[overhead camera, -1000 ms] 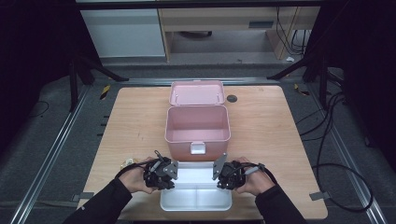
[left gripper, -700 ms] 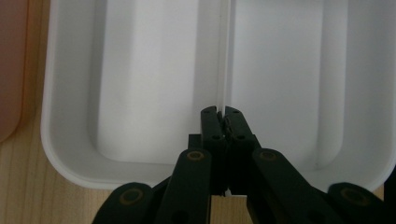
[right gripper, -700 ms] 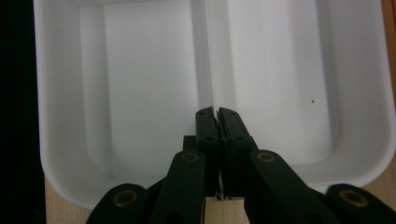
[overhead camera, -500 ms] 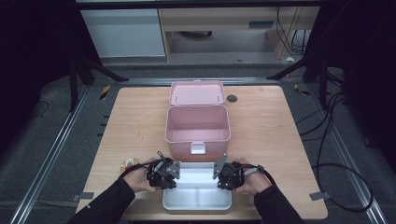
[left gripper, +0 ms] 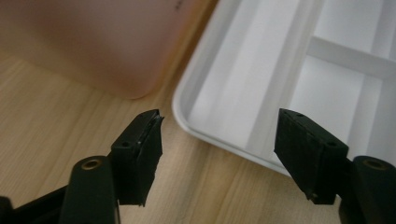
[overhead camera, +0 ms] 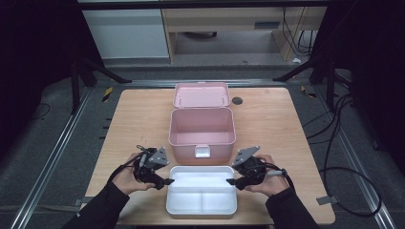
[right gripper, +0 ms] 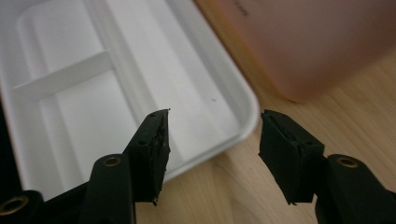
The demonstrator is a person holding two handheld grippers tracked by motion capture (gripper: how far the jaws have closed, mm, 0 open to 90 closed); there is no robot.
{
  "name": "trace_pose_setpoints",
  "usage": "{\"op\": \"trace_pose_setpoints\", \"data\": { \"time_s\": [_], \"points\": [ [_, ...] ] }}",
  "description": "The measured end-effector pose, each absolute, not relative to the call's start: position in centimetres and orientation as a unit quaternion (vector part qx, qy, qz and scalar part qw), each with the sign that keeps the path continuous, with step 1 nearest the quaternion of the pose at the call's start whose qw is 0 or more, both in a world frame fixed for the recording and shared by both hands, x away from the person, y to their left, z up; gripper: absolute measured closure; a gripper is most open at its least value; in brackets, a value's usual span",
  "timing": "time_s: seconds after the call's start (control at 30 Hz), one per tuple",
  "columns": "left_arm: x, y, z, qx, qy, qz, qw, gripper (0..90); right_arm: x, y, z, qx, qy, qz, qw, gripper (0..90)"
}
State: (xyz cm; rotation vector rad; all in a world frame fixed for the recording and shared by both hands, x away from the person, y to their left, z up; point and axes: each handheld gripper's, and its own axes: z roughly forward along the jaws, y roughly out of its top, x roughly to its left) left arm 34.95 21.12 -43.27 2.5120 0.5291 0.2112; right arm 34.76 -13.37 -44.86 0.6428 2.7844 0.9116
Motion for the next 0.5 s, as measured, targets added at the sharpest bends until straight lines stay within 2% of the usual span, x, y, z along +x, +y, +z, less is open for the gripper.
{"op": "trace_pose_setpoints", "data": {
  "time_s": [0.1,0.3,0.5],
  "points": [
    [35.0,22.4,-43.1,0.922,0.238,0.089,0.292,25.9,35.3,-14.7,-44.6,0.256,0.909,0.315,0.095,41.6],
    [35.2,25.3,-43.3,0.894,0.318,0.127,0.287,21.1,36.3,-16.9,-44.5,0.328,0.877,0.322,0.141,40.0],
    [35.6,28.3,-43.9,0.876,0.371,0.138,0.275,17.9,37.1,-19.3,-44.8,0.379,0.852,0.305,0.192,30.7]
  ]
}}
